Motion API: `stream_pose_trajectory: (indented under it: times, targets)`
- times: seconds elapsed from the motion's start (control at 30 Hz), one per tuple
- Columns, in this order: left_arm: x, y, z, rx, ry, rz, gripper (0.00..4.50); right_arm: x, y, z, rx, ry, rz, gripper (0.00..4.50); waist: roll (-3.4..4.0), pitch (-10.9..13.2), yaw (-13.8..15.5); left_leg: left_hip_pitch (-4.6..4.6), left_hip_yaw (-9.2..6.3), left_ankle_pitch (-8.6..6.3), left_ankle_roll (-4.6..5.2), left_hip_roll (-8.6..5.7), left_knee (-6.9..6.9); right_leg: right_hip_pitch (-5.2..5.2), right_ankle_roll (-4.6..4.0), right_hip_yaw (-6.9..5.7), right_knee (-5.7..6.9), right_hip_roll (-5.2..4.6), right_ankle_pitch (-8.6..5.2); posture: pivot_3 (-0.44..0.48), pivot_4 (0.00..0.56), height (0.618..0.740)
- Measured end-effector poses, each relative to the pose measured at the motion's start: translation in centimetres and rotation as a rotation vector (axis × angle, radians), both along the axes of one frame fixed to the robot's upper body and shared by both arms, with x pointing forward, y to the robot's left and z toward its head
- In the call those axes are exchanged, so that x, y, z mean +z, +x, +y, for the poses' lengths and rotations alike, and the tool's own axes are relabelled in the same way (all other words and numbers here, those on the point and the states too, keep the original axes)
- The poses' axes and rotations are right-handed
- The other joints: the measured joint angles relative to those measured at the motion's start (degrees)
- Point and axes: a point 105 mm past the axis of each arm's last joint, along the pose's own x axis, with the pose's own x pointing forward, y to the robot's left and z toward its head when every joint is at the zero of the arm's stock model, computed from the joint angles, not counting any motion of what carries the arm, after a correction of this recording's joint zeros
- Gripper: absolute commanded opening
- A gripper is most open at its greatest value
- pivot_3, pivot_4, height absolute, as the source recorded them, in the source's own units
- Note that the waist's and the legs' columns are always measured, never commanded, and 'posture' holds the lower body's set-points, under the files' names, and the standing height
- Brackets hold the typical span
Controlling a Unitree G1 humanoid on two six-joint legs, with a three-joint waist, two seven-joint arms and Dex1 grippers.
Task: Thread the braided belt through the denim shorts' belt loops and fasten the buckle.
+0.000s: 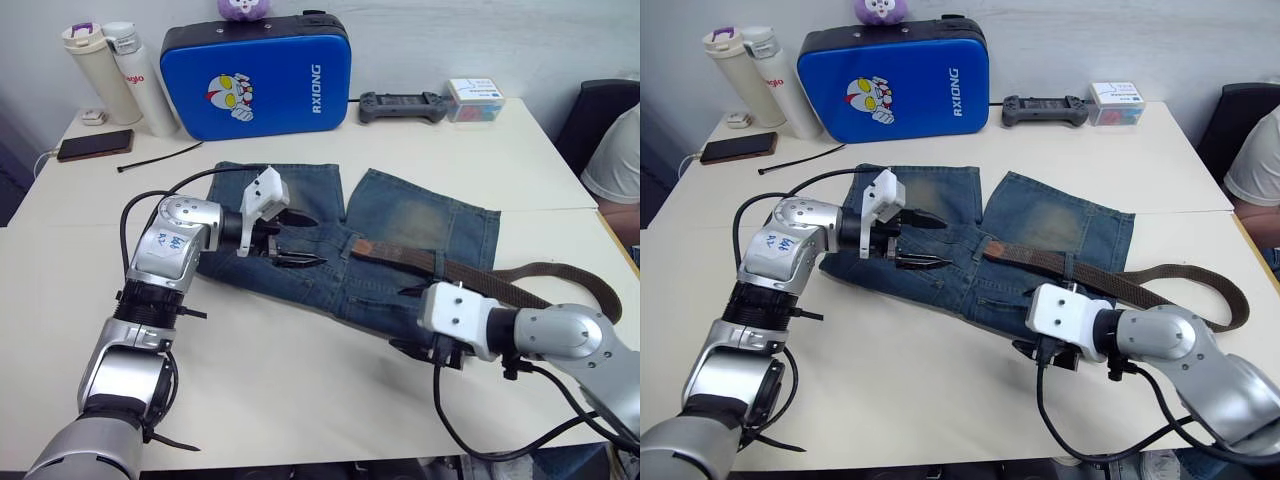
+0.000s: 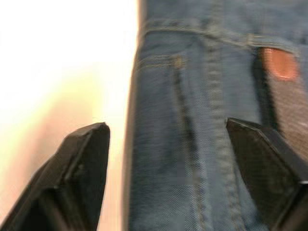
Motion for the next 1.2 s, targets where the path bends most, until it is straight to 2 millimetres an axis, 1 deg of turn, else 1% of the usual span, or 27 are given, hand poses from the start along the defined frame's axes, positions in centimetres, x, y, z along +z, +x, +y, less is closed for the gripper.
stream_pose_trajectory:
  times: [0.07, 0.17, 0.2, 0.27, 0.37, 0.4, 0.47, 0.5, 0.6, 0.7, 0.73, 0.83, 0.9, 0.97, 1.03, 1.07, 1.2]
  targets:
    - [-0.2, -0.3, 0.2, 0.002, 0.006, 0.011, 4.50, -0.8, 0.0, 0.2, 0.005, -0.011, 0.005, 3.81, 0.00, 0.0, 0.0, 0.01, 0.00, 0.00, -0.03, 0.01, -0.01, -0.01, -0.01, 0.00, 0.02, 0.00, -0.01, 0.000, 0.150, 0.738]
    - [-0.6, -0.8, 0.4, 0.007, 0.010, 0.032, 4.50, -3.3, 0.1, -0.5, -0.023, -0.078, 0.041, 3.81, 0.00, 0.0, 0.0, 0.01, 0.00, 0.00, -0.03, 0.01, -0.01, 0.00, -0.01, 0.00, 0.01, 0.00, -0.01, 0.000, 0.150, 0.738]
    - [-0.9, -0.9, 0.8, 0.021, 0.017, 0.043, 4.50, -3.6, 0.2, -0.5, -0.035, -0.075, 0.039, 3.58, 0.00, 0.0, 0.0, 0.02, 0.00, 0.00, -0.03, 0.01, 0.00, 0.00, -0.01, 0.00, 0.01, 0.00, -0.01, 0.000, 0.150, 0.738]
    - [-1.3, -1.1, 1.0, 0.042, 0.020, 0.057, 4.50, -3.8, 0.6, -0.3, -0.053, -0.065, 0.012, 2.94, -0.04, 0.0, -0.1, 0.10, 0.00, 0.00, -0.05, 0.02, 0.00, 0.06, -0.02, 0.00, 0.01, 0.00, -0.01, 0.000, 0.150, 0.738]
    - [-1.9, -2.3, 0.8, 0.000, 0.025, 0.079, 4.50, -4.0, 0.9, -0.8, -0.080, -0.080, -0.053, 1.52, -0.04, 0.0, -0.1, 0.10, 0.00, -0.01, -0.08, 0.01, 0.01, 0.05, -0.02, 0.03, 0.01, 0.00, -0.01, 0.000, 0.150, 0.738]
    - [-2.1, -2.7, 1.1, -0.011, 0.040, 0.089, 4.50, -4.1, 0.6, -1.3, -0.082, -0.093, -0.070, 1.11, -0.04, 0.0, 0.0, 0.09, 0.00, -0.01, -0.09, 0.01, 0.00, 0.04, -0.05, 0.03, 0.02, 0.00, -0.02, 0.000, 0.150, 0.738]
    - [-2.5, -3.0, 2.3, -0.004, 0.069, 0.107, 4.50, -4.5, -0.3, -2.1, -0.058, -0.135, -0.092, 0.13, -0.04, 0.0, 0.3, 0.09, -0.02, -0.02, -0.09, 0.00, -0.01, 0.05, -0.05, 0.00, -0.03, 0.00, -0.03, 0.000, 0.150, 0.738]
    - [-2.5, -3.1, 2.7, -0.003, 0.081, 0.111, 4.50, -4.6, -0.8, -2.6, -0.035, -0.158, -0.111, 0.05, -0.04, 0.0, 0.4, 0.09, -0.03, -0.02, -0.08, -0.01, 0.00, 0.11, -0.05, 0.00, -0.14, 0.00, -0.03, 0.000, 0.150, 0.738]
    - [-2.6, -3.4, 2.5, -0.035, 0.087, 0.115, 4.50, -4.8, -1.7, -3.9, 0.033, -0.217, -0.144, 0.05, -0.05, 0.0, 0.6, 0.16, -0.05, -0.06, -0.01, -0.05, 0.03, 0.27, -0.04, -0.01, -0.24, -0.04, -0.02, 0.000, 0.150, 0.738]
    - [-2.9, -3.9, 1.5, -0.091, 0.068, 0.139, 4.50, -4.6, -2.1, -6.5, 0.109, -0.285, -0.187, 0.05, -0.05, 0.0, 0.5, 0.17, -0.01, -0.08, 0.01, -0.06, 0.03, 0.30, -0.03, 0.00, -0.22, -0.03, -0.02, 0.000, 0.150, 0.738]
    - [-3.0, -4.1, 1.1, -0.110, 0.063, 0.149, 4.50, -4.5, -2.0, -7.7, 0.129, -0.319, -0.202, 0.05, -0.06, 0.0, 0.4, 0.17, -0.01, -0.07, 0.01, -0.05, 0.04, 0.30, -0.02, 0.00, -0.15, -0.02, -0.01, 0.000, 0.150, 0.738]
    - [-3.1, -4.3, 0.8, -0.128, 0.056, 0.155, 4.50, -4.0, -1.5, -9.8, 0.185, -0.375, -0.252, 0.05, -0.06, 0.0, 0.0, 0.23, 0.05, -0.07, 0.00, -0.02, 0.03, 0.29, -0.02, 0.03, -0.14, 0.04, -0.01, 0.000, 0.150, 0.738]
    - [-3.2, -4.5, 0.1, -0.156, 0.043, 0.162, 4.50, -3.2, -0.2, -11.5, 0.237, -0.423, -0.323, 0.05, -0.05, 0.0, -0.3, 0.28, 0.13, -0.06, 0.00, -0.02, 0.03, 0.28, -0.02, 0.11, -0.16, 0.05, -0.01, 0.000, 0.150, 0.738]
    - [-3.3, -4.6, -0.4, -0.172, 0.037, 0.168, 4.50, -2.0, 1.0, -12.8, 0.252, -0.454, -0.382, 0.05, -0.02, 0.0, -0.6, 0.32, 0.18, -0.06, -0.01, 0.00, 0.03, 0.27, -0.02, 0.16, -0.14, 0.08, -0.02, 0.000, 0.150, 0.738]
    - [-3.2, -4.6, -0.9, -0.187, 0.029, 0.164, 4.50, -1.3, 2.0, -13.7, 0.267, -0.479, -0.418, 0.05, -0.02, 0.0, -0.8, 0.30, 0.18, -0.04, -0.03, 0.03, 0.02, 0.25, -0.03, 0.16, -0.13, 0.11, -0.02, 0.000, 0.150, 0.738]
    - [-3.1, -4.6, -1.1, -0.191, 0.028, 0.161, 4.50, -1.3, 2.2, -13.9, 0.283, -0.489, -0.421, 0.05, -0.02, 0.0, -0.8, 0.30, 0.18, -0.04, -0.04, 0.05, 0.03, 0.25, -0.04, 0.15, -0.10, 0.12, -0.02, 0.000, 0.150, 0.738]
    - [-2.8, -4.5, -1.7, -0.202, 0.013, 0.149, 4.50, -1.4, 2.4, -14.2, 0.340, -0.504, -0.414, 0.05, 0.00, 0.0, -0.8, 0.28, 0.19, -0.04, -0.04, 0.05, 0.03, 0.23, -0.04, 0.16, -0.01, 0.12, -0.02, 0.000, 0.150, 0.738]
